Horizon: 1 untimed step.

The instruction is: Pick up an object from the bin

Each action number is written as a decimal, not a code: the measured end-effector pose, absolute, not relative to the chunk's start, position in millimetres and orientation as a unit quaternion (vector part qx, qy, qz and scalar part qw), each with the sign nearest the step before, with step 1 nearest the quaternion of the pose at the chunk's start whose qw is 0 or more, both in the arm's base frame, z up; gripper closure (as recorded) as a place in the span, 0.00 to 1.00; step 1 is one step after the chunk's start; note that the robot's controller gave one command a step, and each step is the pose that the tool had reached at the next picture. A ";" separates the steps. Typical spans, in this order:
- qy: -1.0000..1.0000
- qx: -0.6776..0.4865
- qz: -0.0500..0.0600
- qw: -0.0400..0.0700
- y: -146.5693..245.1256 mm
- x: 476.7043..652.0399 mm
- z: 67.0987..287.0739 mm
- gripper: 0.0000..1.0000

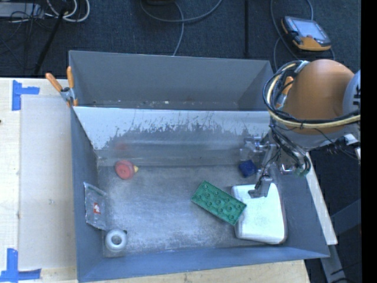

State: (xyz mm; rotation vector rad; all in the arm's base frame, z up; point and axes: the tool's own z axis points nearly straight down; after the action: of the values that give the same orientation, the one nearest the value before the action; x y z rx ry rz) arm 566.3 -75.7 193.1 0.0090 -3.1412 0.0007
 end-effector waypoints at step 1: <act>-1.000 -0.006 -0.002 0.005 -64.5 528.3 82.4 0.00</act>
Offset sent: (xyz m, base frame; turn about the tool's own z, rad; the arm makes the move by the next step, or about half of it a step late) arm -0.0355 0.0097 -0.1068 0.0186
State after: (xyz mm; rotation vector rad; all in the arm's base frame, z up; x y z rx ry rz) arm 528.3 -64.5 82.4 -0.0178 -3.1310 -0.0061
